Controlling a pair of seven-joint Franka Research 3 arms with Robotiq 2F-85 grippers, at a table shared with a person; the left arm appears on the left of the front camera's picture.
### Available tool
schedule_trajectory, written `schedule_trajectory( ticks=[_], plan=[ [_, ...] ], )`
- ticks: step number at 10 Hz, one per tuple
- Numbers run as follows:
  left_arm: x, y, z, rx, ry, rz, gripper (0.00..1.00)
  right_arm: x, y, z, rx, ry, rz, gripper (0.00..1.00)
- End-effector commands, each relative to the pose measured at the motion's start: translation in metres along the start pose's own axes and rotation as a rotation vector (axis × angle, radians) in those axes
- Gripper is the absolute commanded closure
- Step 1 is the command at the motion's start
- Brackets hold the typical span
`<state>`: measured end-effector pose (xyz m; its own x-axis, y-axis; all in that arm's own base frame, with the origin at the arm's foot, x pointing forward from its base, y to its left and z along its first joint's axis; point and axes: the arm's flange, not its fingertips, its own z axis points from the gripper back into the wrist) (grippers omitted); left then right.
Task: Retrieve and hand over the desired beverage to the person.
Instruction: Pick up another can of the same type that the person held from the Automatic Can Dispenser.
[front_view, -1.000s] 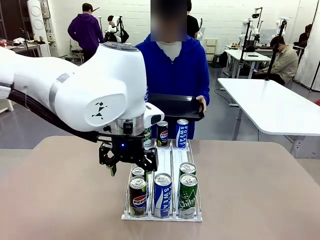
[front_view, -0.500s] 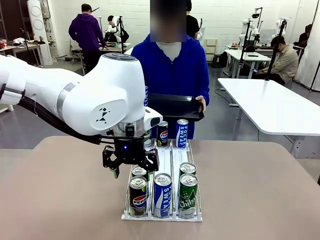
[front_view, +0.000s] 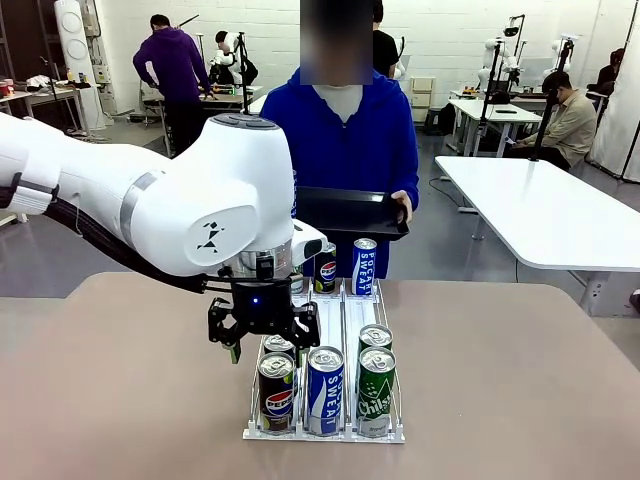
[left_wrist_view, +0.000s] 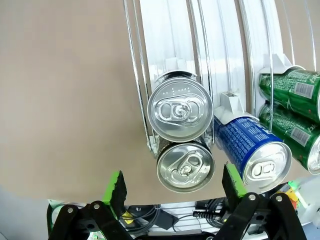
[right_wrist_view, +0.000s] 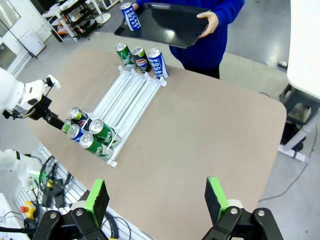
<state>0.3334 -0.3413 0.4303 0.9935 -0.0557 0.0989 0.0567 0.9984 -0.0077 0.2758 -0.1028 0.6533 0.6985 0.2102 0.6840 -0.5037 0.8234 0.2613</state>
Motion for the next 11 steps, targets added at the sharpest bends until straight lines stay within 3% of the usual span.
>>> schedule_trajectory(
  ticks=[1,6,7,8,9,11],
  plan=[
    [0.002,-0.007,-0.012,0.016,-0.002,0.034,0.0,0.0,-0.001,-0.001,0.018,-0.006,0.005,0.0],
    [0.005,-0.006,-0.021,0.004,-0.004,0.041,0.0,0.0,-0.001,-0.001,0.018,-0.006,0.005,0.0],
    [0.005,-0.005,-0.02,0.007,0.002,0.041,0.54,0.0,-0.001,-0.001,0.018,-0.006,0.005,0.0],
    [0.005,-0.004,-0.02,0.005,0.007,0.043,0.55,0.0,-0.001,-0.001,0.018,-0.006,0.005,0.0],
    [0.005,-0.004,-0.02,0.002,0.015,0.039,1.0,0.0,-0.001,-0.001,0.018,-0.006,0.005,0.0],
    [0.005,-0.005,-0.022,-0.013,0.039,0.025,1.0,0.0,-0.001,-0.001,0.018,-0.006,0.005,0.0]
  ],
)
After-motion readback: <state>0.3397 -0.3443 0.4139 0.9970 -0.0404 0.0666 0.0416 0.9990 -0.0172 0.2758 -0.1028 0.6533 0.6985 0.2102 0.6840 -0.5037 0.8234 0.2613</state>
